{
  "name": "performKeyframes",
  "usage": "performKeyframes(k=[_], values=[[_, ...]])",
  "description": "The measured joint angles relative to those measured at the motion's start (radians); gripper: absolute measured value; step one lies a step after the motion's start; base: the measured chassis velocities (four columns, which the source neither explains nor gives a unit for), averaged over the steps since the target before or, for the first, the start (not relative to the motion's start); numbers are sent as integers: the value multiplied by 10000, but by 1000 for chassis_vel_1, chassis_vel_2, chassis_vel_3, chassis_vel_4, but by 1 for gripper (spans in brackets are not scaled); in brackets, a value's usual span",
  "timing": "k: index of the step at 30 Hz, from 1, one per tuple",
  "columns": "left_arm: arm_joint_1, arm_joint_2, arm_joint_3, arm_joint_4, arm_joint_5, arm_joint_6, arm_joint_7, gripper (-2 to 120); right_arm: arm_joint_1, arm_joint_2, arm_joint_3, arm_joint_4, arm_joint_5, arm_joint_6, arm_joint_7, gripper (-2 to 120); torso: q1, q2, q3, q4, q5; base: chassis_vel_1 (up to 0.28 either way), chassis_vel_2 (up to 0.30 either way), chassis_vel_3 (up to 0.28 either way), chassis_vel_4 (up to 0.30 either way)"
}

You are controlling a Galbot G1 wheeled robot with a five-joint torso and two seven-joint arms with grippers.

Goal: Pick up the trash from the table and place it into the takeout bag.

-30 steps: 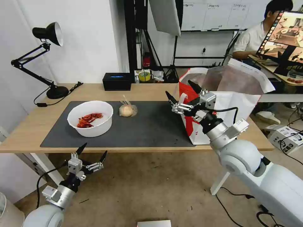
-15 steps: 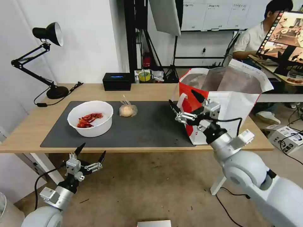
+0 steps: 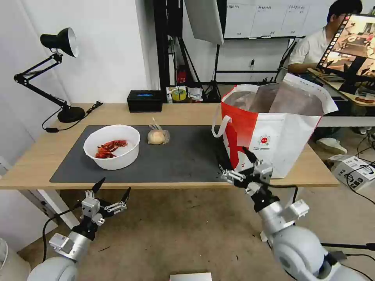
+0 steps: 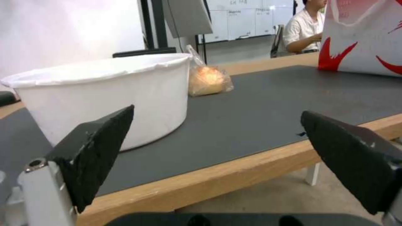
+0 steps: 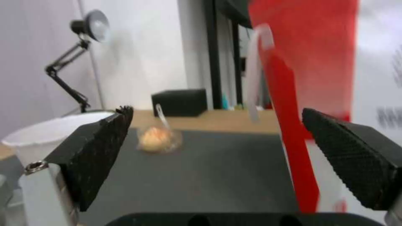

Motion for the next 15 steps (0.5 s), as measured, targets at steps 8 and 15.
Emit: performKeyframes(k=[8, 15], values=[[51, -53, 7, 13, 5, -86, 19, 100, -1090, 599, 143, -300, -681, 325, 56, 100, 0, -1, 0, 0, 0, 0, 0, 0, 0], [82, -166, 2, -2, 93, -116, 22, 100, -1505, 752, 191, -440, -847, 407, 143, 100, 0, 0, -1, 0, 0, 0, 0, 0, 0]])
